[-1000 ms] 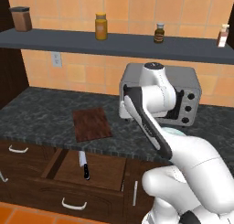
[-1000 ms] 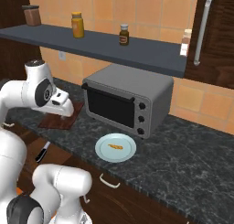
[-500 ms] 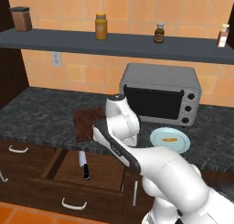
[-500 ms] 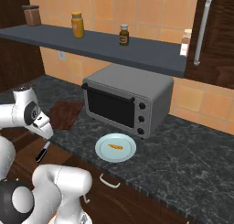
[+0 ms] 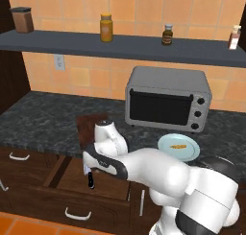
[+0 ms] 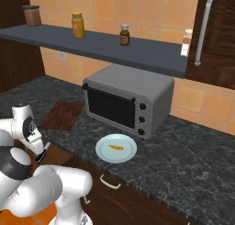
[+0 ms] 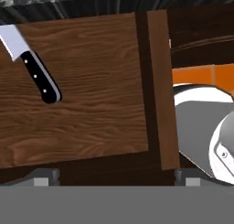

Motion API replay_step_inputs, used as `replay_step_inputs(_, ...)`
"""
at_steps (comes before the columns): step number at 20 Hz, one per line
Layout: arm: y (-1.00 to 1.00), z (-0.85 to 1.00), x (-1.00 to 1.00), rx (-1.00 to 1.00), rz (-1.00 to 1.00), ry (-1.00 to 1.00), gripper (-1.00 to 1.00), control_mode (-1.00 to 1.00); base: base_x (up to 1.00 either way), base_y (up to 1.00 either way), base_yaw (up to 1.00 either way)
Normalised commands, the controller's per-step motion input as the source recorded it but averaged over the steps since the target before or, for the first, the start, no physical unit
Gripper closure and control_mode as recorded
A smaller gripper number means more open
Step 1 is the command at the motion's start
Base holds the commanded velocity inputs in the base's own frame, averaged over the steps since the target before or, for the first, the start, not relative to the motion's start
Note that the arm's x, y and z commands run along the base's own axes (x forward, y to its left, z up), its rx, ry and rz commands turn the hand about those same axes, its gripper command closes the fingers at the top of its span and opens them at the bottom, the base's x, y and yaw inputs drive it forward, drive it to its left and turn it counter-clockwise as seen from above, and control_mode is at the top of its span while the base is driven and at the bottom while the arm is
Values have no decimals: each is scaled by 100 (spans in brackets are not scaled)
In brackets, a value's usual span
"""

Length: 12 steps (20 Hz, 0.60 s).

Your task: Pick up the knife from the drawer and place it on the cutting board. Then place the meat from the plate to the cutting board.

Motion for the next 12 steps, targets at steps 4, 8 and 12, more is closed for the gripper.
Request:
replay_step_inputs(4,42,-60,0,0,-8,5,-100,-100,0,0,0)
replay_step_inputs(8,41,-53,-3,0,-4,4,-100,-100,0,0,0)
replay_step_inputs(12,34,-46,-25,1,-2,1,-100,-100,0,0,0)
